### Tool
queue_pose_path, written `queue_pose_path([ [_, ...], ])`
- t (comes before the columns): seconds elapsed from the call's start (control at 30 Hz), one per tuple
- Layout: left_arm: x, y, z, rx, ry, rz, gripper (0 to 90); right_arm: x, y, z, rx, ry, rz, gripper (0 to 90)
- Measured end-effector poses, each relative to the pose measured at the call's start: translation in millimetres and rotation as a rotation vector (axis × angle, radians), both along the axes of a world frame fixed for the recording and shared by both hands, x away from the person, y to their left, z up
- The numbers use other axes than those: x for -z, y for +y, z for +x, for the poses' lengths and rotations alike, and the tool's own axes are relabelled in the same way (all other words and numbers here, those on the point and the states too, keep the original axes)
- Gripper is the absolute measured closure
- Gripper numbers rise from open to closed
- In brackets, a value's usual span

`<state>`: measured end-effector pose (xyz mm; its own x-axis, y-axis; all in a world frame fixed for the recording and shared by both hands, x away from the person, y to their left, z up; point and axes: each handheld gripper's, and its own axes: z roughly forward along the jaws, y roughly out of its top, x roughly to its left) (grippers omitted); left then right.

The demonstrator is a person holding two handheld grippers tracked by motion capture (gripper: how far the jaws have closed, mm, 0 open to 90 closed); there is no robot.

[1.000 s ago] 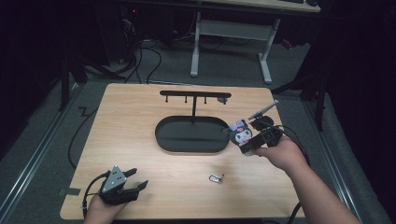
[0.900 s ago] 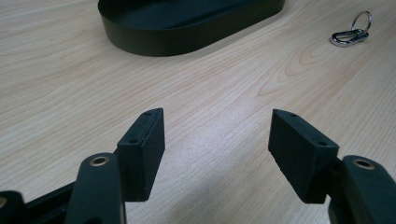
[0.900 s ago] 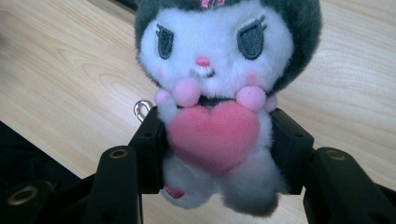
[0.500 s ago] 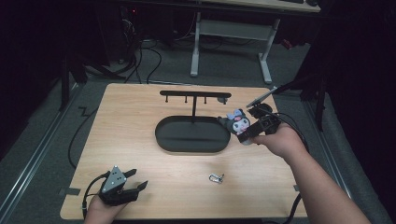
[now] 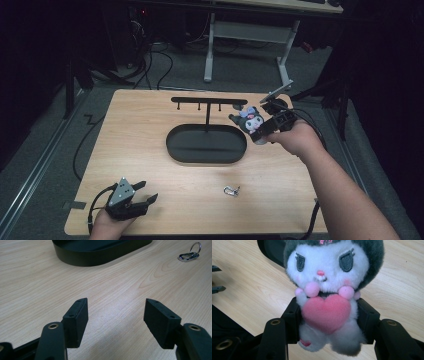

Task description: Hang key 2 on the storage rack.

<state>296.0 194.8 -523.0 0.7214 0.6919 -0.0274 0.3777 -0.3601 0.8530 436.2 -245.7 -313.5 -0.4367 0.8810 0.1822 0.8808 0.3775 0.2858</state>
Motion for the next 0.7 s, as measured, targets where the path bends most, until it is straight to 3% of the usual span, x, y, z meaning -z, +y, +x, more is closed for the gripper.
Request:
queue_pose_path([
  [0.7,0.1,0.8,0.7,0.004,0.008,0.004,36.9,-15.9,12.0,24.2,0.012,-0.027,-0.004,48.5],
])
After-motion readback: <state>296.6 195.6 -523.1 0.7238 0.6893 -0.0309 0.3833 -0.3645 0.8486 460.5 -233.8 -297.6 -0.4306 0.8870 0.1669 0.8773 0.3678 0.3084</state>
